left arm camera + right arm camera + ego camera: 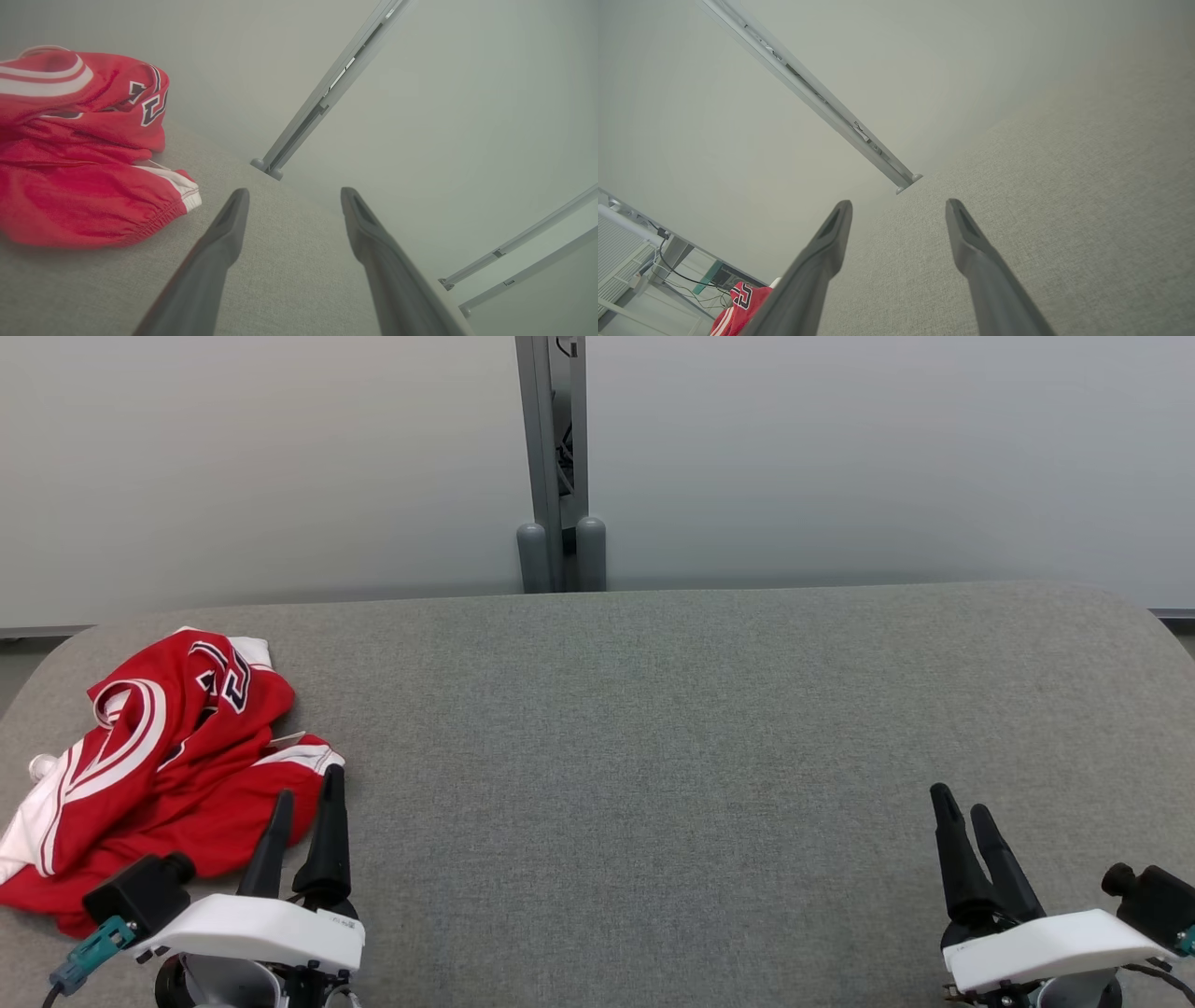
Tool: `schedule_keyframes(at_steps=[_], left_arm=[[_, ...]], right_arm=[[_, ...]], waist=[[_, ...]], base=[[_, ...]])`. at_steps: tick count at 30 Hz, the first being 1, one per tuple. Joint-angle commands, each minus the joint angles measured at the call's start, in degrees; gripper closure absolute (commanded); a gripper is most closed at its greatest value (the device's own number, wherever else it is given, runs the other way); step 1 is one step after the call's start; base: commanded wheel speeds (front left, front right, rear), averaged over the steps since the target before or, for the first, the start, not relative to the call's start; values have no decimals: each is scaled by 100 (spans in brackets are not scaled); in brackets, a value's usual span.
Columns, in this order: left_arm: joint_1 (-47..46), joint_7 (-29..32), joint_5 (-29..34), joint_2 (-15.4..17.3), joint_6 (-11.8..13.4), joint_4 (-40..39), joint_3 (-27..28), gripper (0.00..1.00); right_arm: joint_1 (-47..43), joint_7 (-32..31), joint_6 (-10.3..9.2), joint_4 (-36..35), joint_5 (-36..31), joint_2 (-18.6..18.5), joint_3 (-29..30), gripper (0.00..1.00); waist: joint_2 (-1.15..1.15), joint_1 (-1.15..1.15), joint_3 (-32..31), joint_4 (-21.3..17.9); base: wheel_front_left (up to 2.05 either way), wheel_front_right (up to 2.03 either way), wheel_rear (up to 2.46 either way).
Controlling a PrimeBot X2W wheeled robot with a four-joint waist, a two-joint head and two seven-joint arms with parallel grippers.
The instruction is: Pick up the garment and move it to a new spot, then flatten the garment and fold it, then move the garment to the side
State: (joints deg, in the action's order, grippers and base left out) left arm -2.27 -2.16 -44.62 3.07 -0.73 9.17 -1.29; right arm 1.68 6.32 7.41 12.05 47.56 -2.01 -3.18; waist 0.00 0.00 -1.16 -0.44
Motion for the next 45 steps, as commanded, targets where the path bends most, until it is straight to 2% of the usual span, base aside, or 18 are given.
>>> schedule_keyframes(at_steps=[1, 20, 45], left_arm=[[-43, -65, 209, 76, 56, -123, -48, 0], [-18, -431, 1399, 206, 381, -370, -465, 0], [134, -868, 2795, 217, 364, -222, -756, 0]], right_arm=[[33, 71, 5, -54, -190, -52, -14, 0], [19, 317, 7, -7, -1351, -69, -160, 0], [-52, 607, 10, 94, -2888, -90, -319, 0]], waist=[[0, 0, -3, -3], [0, 0, -45, 1], [0, 0, -167, 19]], base=[[0, 0, 0], [0, 0, 0], [0, 0, 0]])
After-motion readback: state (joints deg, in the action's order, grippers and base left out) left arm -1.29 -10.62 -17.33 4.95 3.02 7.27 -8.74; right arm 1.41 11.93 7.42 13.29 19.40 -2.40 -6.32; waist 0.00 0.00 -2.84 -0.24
